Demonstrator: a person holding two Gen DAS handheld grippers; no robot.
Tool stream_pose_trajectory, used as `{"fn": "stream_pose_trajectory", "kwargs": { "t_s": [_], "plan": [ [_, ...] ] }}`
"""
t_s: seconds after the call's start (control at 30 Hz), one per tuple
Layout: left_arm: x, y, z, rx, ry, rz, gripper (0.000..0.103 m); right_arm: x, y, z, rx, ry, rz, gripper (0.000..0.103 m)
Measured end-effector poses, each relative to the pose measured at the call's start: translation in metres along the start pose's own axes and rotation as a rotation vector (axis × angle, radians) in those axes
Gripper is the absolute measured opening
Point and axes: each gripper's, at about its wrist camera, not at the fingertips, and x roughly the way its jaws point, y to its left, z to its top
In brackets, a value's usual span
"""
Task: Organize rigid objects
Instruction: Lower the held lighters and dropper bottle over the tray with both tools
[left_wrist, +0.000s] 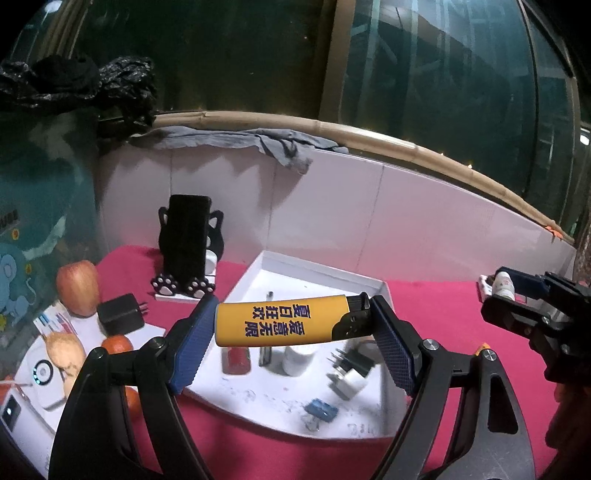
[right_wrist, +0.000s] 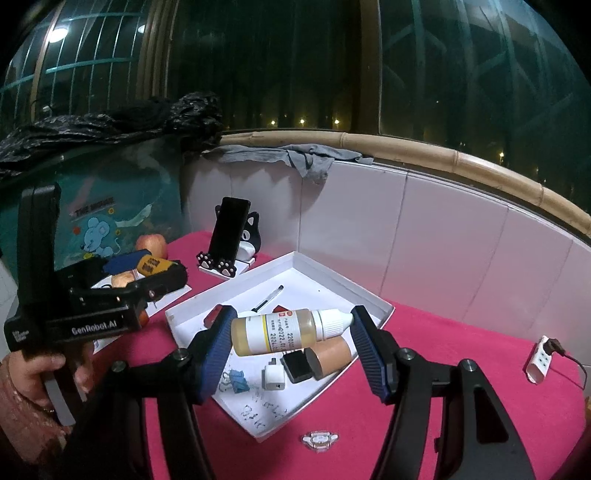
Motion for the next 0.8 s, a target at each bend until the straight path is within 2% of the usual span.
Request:
{"fn": "stream_pose_trajectory", "kwargs": {
  "t_s": [0.2, 0.5, 0.8],
  "plan": [
    [0.018, 0.006, 0.011, -0.001, 0.022, 0.012, 0.082, 0.018, -0.005, 0.006, 0.017, 0.014, -0.005, 0.063],
    [0.073, 0.01, 0.027, -0.006, 0.099, 0.042, 0.082, 0.066, -0.019, 0.01, 0.064, 0.083, -0.045, 0.063],
    [0.139, 0.019, 0.008, -0.046, 0.231, 0.075, 0.082, 0.134, -0.022, -0.007, 0.08, 0.2, -0.064, 0.063]
  ]
}}
